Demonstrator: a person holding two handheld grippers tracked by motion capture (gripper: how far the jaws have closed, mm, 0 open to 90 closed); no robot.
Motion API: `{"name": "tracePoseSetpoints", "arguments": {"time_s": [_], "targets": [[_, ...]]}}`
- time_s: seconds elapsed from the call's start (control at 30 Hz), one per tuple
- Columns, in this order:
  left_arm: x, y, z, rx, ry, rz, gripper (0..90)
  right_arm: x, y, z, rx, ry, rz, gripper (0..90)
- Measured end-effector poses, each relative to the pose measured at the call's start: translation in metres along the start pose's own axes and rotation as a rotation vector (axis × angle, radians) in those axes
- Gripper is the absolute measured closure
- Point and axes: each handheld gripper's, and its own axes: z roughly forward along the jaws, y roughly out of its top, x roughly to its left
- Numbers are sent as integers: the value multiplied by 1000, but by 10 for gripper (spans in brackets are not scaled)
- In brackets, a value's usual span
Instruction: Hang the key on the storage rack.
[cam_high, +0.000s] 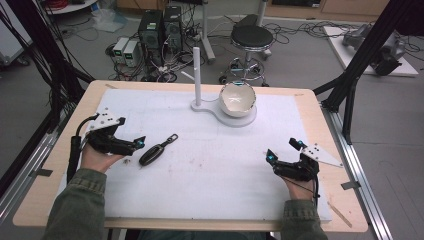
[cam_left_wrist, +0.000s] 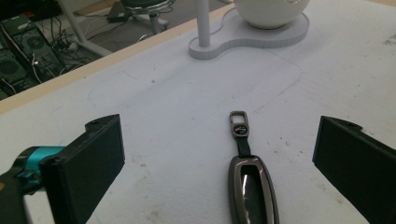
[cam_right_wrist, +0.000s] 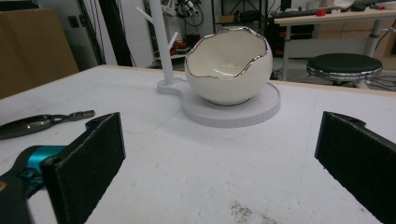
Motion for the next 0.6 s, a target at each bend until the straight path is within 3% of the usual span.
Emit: {"name": "tracePoseSetpoints", "arguments": {"time_s": [0.27, 0.6], "targets": [[-10, 11, 24, 76, -35, 16, 26, 1, 0, 1, 8, 5, -12, 6], [-13, 22, 45, 160, -65, 34, 26, 1, 0, 0, 9, 8, -1, 6]]}}
